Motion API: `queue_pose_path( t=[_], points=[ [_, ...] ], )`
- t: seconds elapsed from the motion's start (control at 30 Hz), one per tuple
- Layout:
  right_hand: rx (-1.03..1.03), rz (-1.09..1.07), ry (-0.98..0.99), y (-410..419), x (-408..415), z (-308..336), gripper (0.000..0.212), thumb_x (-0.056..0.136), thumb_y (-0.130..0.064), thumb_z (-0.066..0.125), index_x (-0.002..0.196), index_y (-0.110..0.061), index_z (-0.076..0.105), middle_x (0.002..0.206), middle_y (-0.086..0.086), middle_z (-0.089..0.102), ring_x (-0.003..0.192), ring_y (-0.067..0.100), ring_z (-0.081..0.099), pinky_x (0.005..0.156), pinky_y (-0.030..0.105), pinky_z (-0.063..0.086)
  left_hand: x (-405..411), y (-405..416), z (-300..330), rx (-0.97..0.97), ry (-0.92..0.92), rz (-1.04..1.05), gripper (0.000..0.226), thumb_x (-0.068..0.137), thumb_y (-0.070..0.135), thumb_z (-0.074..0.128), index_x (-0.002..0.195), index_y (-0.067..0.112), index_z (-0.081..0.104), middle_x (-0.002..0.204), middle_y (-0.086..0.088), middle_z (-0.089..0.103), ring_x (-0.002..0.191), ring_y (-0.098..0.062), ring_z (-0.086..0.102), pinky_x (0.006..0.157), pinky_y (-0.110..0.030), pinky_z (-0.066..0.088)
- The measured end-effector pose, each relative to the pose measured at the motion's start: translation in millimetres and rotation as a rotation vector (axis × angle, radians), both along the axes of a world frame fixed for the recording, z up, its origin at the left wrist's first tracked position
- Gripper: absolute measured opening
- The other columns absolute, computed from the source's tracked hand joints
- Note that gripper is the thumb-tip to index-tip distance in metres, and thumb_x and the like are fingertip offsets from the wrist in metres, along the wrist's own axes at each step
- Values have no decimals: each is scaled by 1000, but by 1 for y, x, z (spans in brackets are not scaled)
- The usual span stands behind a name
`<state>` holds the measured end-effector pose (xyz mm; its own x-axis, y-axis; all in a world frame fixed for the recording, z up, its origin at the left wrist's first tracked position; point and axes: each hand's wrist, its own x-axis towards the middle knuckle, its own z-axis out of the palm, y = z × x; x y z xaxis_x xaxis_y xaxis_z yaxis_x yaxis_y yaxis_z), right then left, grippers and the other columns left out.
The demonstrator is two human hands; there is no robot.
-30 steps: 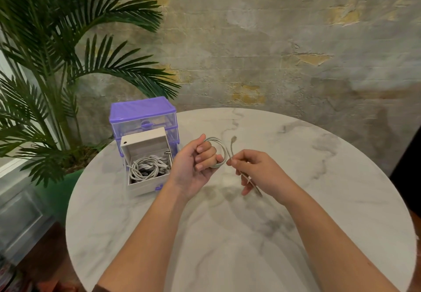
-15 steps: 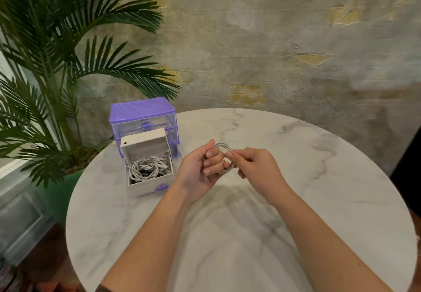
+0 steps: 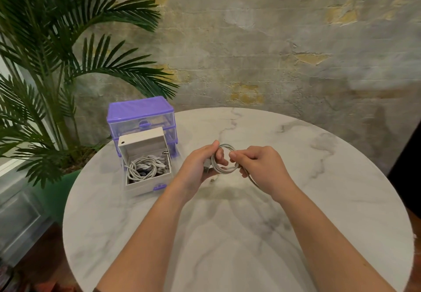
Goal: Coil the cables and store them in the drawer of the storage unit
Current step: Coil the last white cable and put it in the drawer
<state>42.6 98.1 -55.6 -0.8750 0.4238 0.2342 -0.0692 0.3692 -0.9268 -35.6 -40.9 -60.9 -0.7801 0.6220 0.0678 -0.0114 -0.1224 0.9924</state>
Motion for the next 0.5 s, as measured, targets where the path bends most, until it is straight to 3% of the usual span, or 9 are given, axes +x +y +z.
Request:
queue_pose_path(
  t=[0.2, 0.37, 0.5],
  points=[
    [-215, 229, -122, 8, 7, 4, 25, 88, -29, 68, 91, -6, 78, 76, 3, 64, 60, 14, 56, 60, 25, 52, 4, -4, 2, 56, -76, -58, 39, 101, 33, 41, 66, 18, 37, 64, 4, 38, 62, -11, 43, 65, -29, 29],
    [-343, 333, -168, 13, 8, 3, 24, 91, -25, 65, 99, -7, 77, 82, 4, 61, 58, 13, 51, 56, 22, 46, 5, -6, 2, 83, -102, -94, 39, 101, 34, 40, 65, 18, 36, 65, 3, 36, 65, -11, 41, 66, -29, 29],
    [-257, 282, -101, 12, 8, 5, 23, 91, -24, 66, 89, -4, 76, 76, 5, 57, 55, 13, 52, 55, 20, 47, 4, -4, 1, 35, -3, -53, 39, 101, 36, 42, 65, 19, 40, 67, 4, 39, 68, -14, 38, 70, -31, 28]
  ],
)
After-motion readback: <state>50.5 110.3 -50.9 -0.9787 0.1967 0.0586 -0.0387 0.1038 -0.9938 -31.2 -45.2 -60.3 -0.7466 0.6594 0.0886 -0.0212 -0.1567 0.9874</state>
